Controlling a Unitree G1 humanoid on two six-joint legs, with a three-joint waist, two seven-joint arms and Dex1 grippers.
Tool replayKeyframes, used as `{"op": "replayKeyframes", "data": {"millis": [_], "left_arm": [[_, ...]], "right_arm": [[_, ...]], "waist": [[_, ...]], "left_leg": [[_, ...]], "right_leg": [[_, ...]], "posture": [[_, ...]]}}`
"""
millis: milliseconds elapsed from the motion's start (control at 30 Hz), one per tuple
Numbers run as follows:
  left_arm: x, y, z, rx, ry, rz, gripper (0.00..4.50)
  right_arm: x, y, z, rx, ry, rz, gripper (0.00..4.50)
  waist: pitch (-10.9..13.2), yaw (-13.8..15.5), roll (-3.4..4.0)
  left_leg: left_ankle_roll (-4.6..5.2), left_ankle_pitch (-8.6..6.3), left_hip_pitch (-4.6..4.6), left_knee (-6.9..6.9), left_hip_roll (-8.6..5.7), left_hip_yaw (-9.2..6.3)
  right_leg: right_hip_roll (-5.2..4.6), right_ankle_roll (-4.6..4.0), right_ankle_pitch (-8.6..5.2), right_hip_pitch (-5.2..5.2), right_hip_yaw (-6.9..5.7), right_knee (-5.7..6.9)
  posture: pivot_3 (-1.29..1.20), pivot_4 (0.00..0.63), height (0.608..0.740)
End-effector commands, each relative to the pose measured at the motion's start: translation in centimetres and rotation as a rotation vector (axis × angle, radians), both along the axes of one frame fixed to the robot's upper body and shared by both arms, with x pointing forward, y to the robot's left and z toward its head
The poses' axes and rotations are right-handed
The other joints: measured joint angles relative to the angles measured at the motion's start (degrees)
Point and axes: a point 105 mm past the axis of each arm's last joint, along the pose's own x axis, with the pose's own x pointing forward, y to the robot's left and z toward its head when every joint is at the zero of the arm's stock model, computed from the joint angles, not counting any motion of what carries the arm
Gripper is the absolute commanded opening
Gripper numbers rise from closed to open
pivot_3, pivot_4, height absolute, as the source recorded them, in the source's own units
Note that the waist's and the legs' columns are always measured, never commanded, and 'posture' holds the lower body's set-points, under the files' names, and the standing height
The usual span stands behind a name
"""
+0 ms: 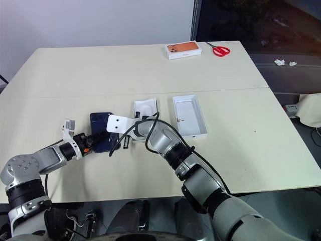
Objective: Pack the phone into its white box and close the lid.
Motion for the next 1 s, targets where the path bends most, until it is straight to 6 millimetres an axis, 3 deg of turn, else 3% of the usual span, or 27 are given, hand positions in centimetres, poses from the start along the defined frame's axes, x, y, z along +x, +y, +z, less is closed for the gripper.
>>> {"op": "replayKeyframes", "data": {"millis": [33, 333, 500, 567, 667, 767, 1000], "left_arm": [[-0.3, 0.3, -1.6, 0.028, 0.076, 0.026, 1.03], [-0.4, 0.6, -1.4, 0.002, 0.066, 0.036, 1.03], [-0.3, 0.7, -0.5, -0.07, 0.032, 0.04, 1.03], [-0.5, 0.9, -0.1, -0.114, 0.01, 0.038, 1.03], [-0.6, 0.9, 0.7, -0.198, -0.014, 0.033, 1.03], [-0.5, 0.8, 1.2, -0.25, -0.031, 0.039, 0.26], [-0.6, 0.4, 1.0, -0.228, -0.014, 0.027, 0.26]], "right_arm": [[-0.3, 0.6, 1.0, 0.027, -0.02, 0.025, 0.0], [-0.2, 0.4, 1.9, 0.056, -0.022, 0.019, 0.0], [-0.8, 0.5, 5.3, 0.245, 0.1, 0.027, 0.0], [-1.3, 0.0, 7.2, 0.361, 0.207, 0.039, 0.0], [-1.5, -1.3, 8.4, 0.429, 0.267, 0.034, 0.0], [-1.3, -3.2, 8.7, 0.443, 0.271, 0.014, 0.0], [-1.3, -6.1, 8.1, 0.419, 0.251, -0.024, 0.0]], "waist": [[0.0, 0.0, 0.0], [0.0, 0.0, 0.0], [0.0, 0.0, 0.0], [0.0, 0.0, 0.01], [0.0, 0.0, 0.01], [0.0, 0.0, 0.01], [0.1, 0.1, 0.0]], "left_leg": [[0.0, 0.0, 0.0, 0.0, 0.0, 0.0], [0.0, 0.0, 0.0, 0.0, 0.0, 0.0], [0.0, 0.0, -0.02, -0.02, 0.01, 0.0], [0.0, 0.0, -0.06, -0.01, 0.01, 0.0], [0.0, 0.0, -0.09, -0.05, 0.04, 0.0], [0.01, -0.01, -0.1, -0.08, 0.04, 0.0], [0.02, -0.01, -0.18, -0.12, 0.04, 0.01]], "right_leg": [[0.0, 0.0, 0.0, 0.0, 0.0, 0.0], [0.0, 0.0, 0.0, 0.0, 0.0, 0.0], [0.0, 0.0, 0.0, 0.02, 0.0, 0.0], [0.0, 0.0, 0.0, 0.05, 0.01, 0.0], [0.01, 0.0, 0.0, 0.02, 0.0, -0.02], [0.01, 0.0, 0.0, 0.0, 0.0, -0.08], [0.0, 0.0, 0.0, 0.02, 0.01, -0.13]], "posture": [[0.0, 0.15, 0.74], [0.0, 0.15, 0.74], [0.0, 0.15, 0.74], [0.0, 0.15, 0.74], [0.0, 0.15, 0.74], [0.0, 0.15, 0.74], [0.0, 0.15, 0.74]]}}
